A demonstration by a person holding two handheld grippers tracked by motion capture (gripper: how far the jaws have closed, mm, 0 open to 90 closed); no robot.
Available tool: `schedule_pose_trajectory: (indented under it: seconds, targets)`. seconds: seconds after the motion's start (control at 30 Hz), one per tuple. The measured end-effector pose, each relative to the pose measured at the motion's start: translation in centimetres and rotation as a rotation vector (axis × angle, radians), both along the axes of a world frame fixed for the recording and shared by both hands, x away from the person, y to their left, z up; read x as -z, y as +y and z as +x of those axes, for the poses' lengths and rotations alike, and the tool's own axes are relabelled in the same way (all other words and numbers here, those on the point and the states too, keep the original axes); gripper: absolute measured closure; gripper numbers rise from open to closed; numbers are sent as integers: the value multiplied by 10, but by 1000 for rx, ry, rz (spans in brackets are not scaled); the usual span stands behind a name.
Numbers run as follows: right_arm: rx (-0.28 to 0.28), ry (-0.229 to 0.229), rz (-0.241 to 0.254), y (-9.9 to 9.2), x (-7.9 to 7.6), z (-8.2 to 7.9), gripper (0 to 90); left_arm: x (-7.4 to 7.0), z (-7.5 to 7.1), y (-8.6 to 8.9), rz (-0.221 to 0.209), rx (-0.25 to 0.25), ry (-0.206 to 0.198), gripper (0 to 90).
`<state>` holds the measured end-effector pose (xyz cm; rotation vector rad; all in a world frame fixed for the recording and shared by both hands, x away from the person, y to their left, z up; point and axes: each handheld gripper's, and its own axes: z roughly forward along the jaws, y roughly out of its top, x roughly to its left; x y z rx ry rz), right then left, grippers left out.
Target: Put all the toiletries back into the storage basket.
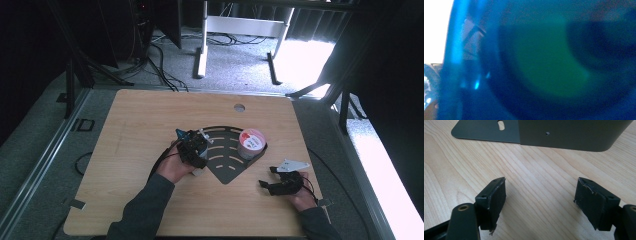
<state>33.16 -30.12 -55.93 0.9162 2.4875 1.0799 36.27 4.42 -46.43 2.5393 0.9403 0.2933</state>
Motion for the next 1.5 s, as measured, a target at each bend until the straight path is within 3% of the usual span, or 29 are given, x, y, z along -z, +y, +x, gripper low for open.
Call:
schedule_pose_trajectory:
  seconds: [0.77,0.87,1.17,1.5]
  targets:
    - [-1,0,2,0,0,0,246,-2,-4,-9,15,48,13,545]
    - [-1,0,3,0,0,0,246,-3,-4,-9,19,69,32,547]
    - [0,1,5,0,0,0,246,-4,-7,-12,13,93,51,549]
    - [0,2,6,0,0,0,246,-10,-11,-18,-14,113,43,549]
